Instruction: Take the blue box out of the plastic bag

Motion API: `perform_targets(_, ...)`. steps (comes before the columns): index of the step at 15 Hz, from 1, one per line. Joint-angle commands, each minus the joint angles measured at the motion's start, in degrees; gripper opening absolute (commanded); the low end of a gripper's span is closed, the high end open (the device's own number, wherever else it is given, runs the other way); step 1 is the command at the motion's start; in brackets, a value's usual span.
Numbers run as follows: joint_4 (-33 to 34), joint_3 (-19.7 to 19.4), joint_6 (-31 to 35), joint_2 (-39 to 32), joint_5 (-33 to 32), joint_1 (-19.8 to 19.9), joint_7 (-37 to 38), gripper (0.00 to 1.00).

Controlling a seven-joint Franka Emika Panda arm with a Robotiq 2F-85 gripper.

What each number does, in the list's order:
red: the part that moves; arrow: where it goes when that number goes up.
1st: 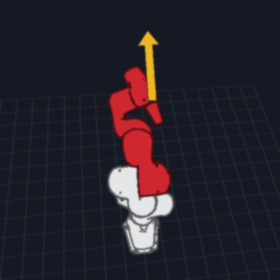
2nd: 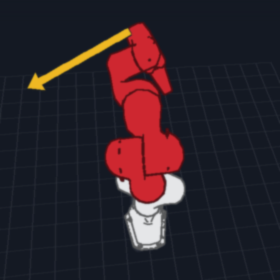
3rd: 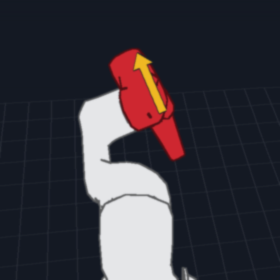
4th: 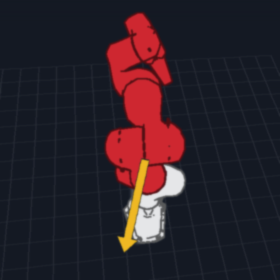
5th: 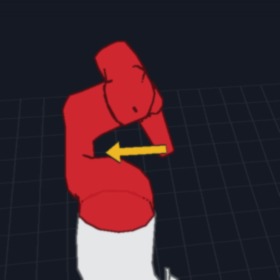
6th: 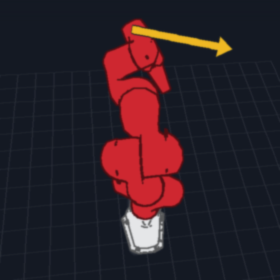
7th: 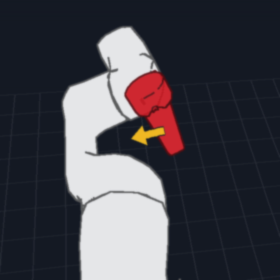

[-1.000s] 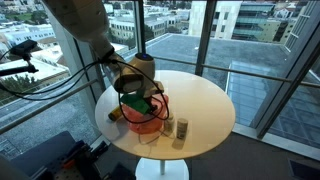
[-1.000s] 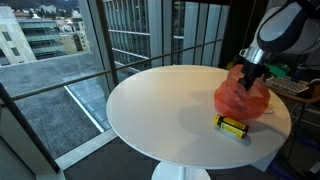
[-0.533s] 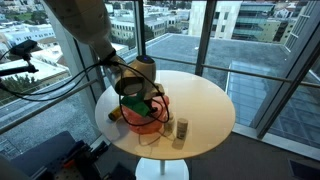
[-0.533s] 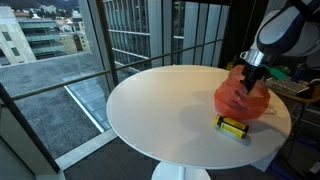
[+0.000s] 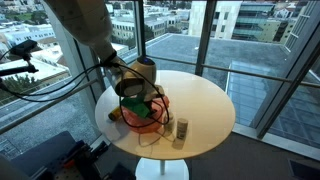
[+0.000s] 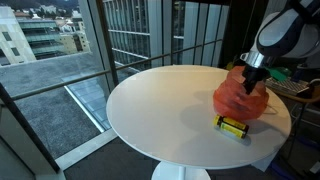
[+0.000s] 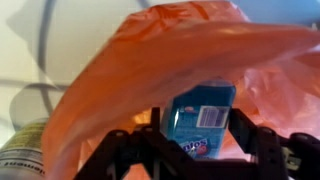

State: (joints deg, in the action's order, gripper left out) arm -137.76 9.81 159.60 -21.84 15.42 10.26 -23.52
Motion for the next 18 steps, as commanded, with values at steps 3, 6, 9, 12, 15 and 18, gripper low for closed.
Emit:
perform_targets(3, 1.0, -0.4, -0.1, -0.7, -1.7, 0.3, 0.3, 0.41)
perform_targets(6, 0.7, -0.4, -0.5, 0.3, -1.7, 0.2, 0.5, 0.41)
perform_targets(9, 0.2, -0.4, -1.1, 2.0, -1.8, 0.1, 0.9, 0.41)
perform_targets(12, 0.0, -0.7, -1.7, 3.6, -1.9, -0.2, 1.3, 0.41)
perform_targets(15, 0.1, -1.0, -2.2, 5.0, -2.0, -0.6, 1.5, 0.41)
perform_targets(18, 0.5, -0.6, -3.7, 5.9, -1.4, -0.5, 0.9, 0.41)
